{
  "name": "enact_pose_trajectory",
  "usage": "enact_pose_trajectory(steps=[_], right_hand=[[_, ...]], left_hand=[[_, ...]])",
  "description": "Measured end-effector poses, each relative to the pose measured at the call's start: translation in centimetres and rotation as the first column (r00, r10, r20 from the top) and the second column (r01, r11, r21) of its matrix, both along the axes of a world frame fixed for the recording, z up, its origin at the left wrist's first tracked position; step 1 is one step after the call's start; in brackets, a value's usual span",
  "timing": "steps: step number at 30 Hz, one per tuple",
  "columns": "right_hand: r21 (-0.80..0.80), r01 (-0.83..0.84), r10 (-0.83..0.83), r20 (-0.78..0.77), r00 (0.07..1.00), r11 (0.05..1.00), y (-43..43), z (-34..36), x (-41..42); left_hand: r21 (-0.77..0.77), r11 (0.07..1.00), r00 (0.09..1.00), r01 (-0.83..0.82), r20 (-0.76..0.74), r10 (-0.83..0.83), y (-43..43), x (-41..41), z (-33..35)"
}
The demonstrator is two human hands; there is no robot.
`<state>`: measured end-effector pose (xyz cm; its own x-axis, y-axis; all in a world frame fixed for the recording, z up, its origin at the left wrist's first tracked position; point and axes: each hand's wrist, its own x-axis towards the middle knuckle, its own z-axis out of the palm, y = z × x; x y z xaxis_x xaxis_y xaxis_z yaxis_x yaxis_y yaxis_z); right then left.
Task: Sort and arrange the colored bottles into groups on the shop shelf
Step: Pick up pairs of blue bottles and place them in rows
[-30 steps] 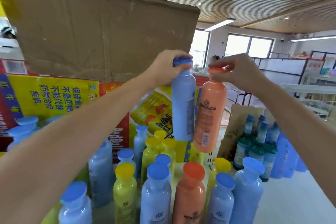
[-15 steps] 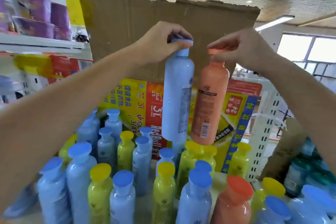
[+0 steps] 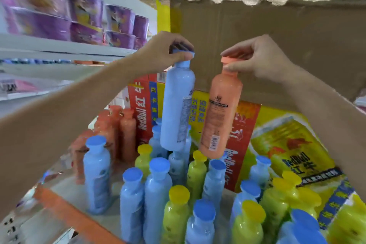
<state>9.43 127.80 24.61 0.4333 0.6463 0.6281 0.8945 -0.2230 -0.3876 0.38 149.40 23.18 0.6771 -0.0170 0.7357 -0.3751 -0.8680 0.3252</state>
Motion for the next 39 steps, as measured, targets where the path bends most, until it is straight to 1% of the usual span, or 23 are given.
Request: enact_pose_trajectory(steps=[4,8,12,15,17,22,28,32,34,39], right_hand=[[0.0,-0.041,0.041,-0.011,0.999,0.999,3.7,-0.5,0.0],[0.013,-0.067,0.068,-0.041,0.997,0.998,6.8,-1.0,0.0],[0.01,-0.047,0.047,-0.046,0.998,0.999,9.2,-1.3,0.4],[0.075,-0.033,0.041,-0.112,0.993,0.997,10.6,-1.5,0.7],[0.085,-0.003,0.011,-0.097,0.995,0.996,11.4,-1.4,0.9],[0.087,0.039,-0.031,-0.091,0.995,0.995,13.1,-1.3,0.9],[0.123,0.074,-0.057,-0.134,0.989,0.99,14.0,-2.2,0.5],[0.126,0.063,-0.044,-0.149,0.988,0.99,14.1,-2.3,0.1],[0.122,0.064,-0.048,-0.134,0.99,0.99,14.1,-2.3,-0.1],[0.126,0.055,-0.036,-0.154,0.987,0.99,14.4,-2.6,-0.5]], left_hand=[[-0.065,0.997,0.999,-0.049,0.018,0.05,3.9,-0.3,-0.6],[-0.052,0.993,0.994,-0.106,0.015,0.107,7.6,-0.3,-0.6],[-0.001,0.991,0.99,-0.131,-0.042,0.131,10.3,-0.2,-1.5],[0.019,0.988,0.983,-0.153,-0.097,0.154,11.9,0.1,-2.8],[0.045,0.987,0.976,-0.153,-0.15,0.159,12.7,0.4,-3.8],[0.143,0.984,0.947,-0.104,-0.288,0.141,13.9,0.5,-7.2],[0.181,0.983,0.869,-0.013,-0.484,0.101,14.7,0.3,-12.7],[0.185,0.981,0.819,0.054,-0.571,0.063,15.4,0.6,-15.4],[0.178,0.98,0.803,0.084,-0.595,0.039,15.5,0.7,-16.0],[0.089,0.988,0.8,0.126,-0.599,-0.048,15.5,1.1,-16.6]])
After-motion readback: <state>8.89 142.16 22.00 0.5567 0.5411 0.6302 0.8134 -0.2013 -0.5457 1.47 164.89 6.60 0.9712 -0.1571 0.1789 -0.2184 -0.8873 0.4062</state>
